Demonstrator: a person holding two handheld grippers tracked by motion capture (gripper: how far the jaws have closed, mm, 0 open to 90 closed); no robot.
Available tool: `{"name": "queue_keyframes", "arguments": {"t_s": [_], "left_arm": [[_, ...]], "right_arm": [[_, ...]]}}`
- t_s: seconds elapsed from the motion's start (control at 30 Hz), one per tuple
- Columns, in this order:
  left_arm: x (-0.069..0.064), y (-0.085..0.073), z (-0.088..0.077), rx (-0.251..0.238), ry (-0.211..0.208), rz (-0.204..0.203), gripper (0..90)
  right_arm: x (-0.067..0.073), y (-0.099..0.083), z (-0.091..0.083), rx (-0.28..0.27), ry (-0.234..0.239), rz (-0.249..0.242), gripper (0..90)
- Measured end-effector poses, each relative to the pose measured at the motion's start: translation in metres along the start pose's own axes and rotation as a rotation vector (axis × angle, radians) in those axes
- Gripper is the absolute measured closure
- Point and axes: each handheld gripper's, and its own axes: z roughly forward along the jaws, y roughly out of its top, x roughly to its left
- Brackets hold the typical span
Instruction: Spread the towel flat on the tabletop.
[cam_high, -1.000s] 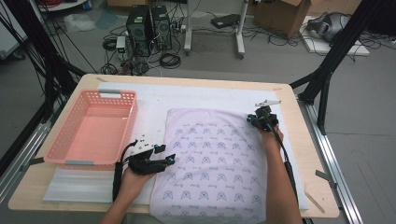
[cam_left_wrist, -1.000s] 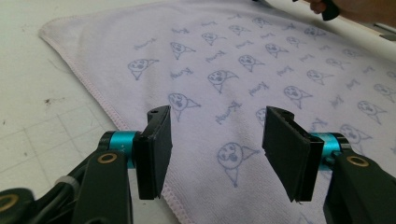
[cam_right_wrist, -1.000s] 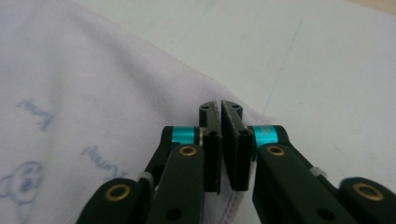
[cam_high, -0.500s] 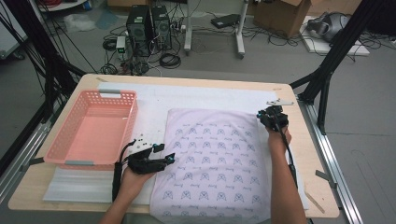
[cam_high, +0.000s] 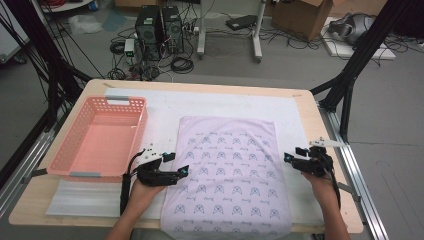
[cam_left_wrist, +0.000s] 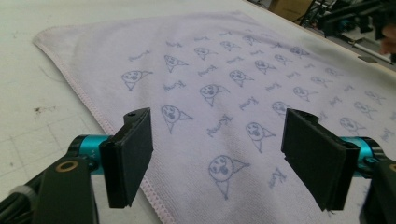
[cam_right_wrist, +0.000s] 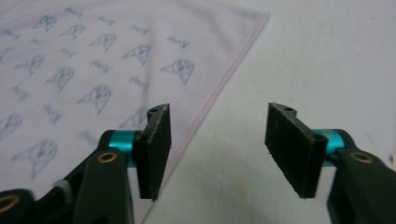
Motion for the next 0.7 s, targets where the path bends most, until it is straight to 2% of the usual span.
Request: {"name": "queue_keyframes", "arguments": {"t_s": [0.1,0.23,0.43,0.7], "left_arm": [[-0.001,0.0,-0.001,-0.006,-0.002,0.005,22.2],[-0.002,0.001,0.0,-0.014,0.004,0.014,22.3],[-0.003,0.002,-0.001,-0.021,0.007,0.011,22.3],[-0.001,0.003,-0.002,-0.022,0.013,-0.003,22.9]], "right_arm": [[0.007,-0.016,-0.01,-0.019,0.004,-0.018,29.6],[0.018,-0.024,-0.016,-0.023,0.0,-0.06,22.2],[0.025,-0.026,-0.018,-0.035,0.012,-0.083,20.9],[0.024,-0.027,-0.023,-0.048,0.013,-0.068,20.9]]}}
